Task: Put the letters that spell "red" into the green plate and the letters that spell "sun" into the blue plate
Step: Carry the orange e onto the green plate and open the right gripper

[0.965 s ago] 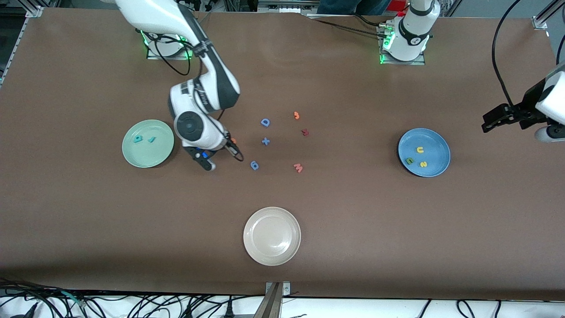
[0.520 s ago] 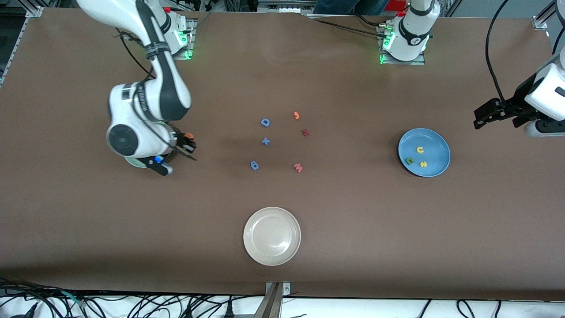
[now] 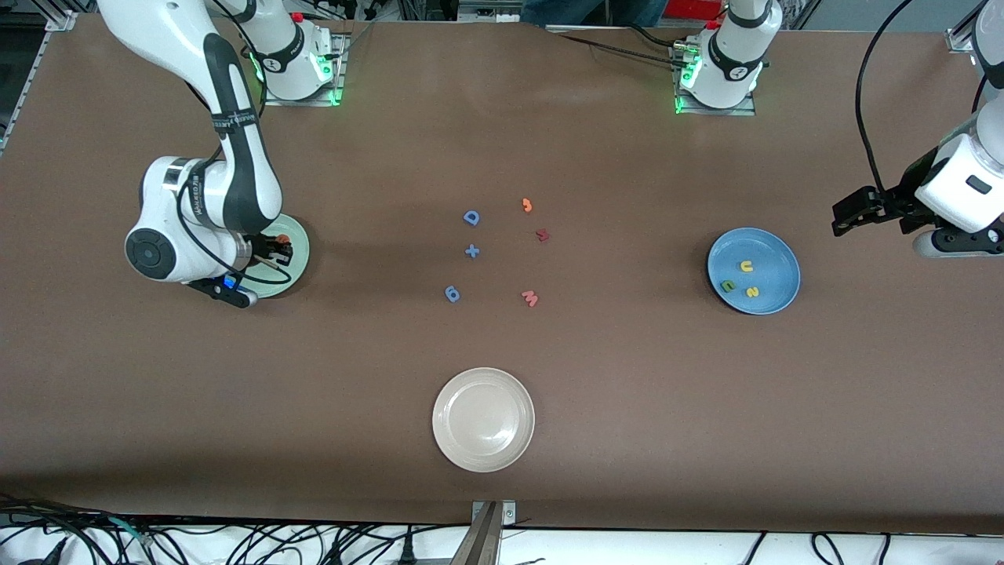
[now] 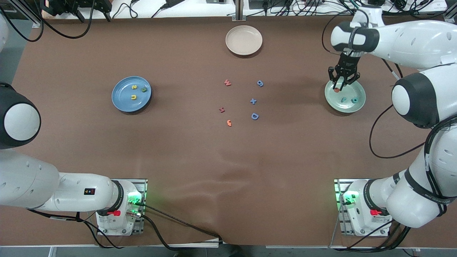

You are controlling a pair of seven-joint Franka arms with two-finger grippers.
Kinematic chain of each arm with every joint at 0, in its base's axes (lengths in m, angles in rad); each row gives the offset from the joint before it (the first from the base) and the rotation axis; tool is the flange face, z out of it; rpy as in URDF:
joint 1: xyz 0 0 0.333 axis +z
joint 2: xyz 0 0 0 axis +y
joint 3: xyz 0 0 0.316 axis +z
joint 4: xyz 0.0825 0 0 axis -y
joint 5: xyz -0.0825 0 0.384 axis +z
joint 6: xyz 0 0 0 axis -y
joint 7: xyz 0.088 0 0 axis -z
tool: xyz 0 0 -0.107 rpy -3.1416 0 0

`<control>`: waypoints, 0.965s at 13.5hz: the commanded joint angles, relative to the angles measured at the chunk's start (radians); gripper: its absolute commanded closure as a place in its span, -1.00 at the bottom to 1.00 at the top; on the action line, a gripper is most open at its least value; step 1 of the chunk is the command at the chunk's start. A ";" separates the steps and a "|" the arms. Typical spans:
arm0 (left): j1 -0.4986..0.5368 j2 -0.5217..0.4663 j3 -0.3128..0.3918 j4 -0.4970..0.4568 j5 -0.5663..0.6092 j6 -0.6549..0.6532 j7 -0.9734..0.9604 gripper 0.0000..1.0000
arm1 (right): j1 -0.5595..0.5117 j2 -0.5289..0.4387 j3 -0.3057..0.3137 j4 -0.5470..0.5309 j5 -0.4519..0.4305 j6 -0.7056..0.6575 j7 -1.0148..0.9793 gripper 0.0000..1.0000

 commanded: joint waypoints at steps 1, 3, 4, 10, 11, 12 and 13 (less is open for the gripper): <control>0.007 0.005 0.004 0.022 -0.009 -0.010 0.032 -1.00 | 0.011 0.001 0.002 -0.064 0.017 0.073 -0.051 0.89; 0.010 0.004 0.005 0.020 -0.011 -0.010 0.035 -1.00 | 0.008 0.024 0.000 -0.070 0.090 0.085 -0.118 0.89; 0.012 0.002 0.007 0.022 -0.011 -0.011 0.037 -1.00 | 0.008 0.027 0.000 -0.079 0.110 0.094 -0.134 0.89; 0.010 0.002 0.007 0.022 -0.011 -0.010 0.035 -1.00 | 0.010 0.043 0.000 -0.080 0.112 0.106 -0.137 -0.47; 0.010 0.002 0.005 0.022 -0.011 -0.010 0.035 -1.00 | 0.010 0.041 0.000 -0.078 0.112 0.105 -0.137 -0.66; 0.010 0.002 0.005 0.022 -0.011 -0.010 0.035 -1.00 | 0.010 0.032 -0.001 -0.075 0.112 0.100 -0.137 -0.84; 0.010 0.001 0.005 0.022 -0.011 -0.010 0.035 -1.00 | 0.010 0.012 -0.006 -0.066 0.112 0.087 -0.131 -0.96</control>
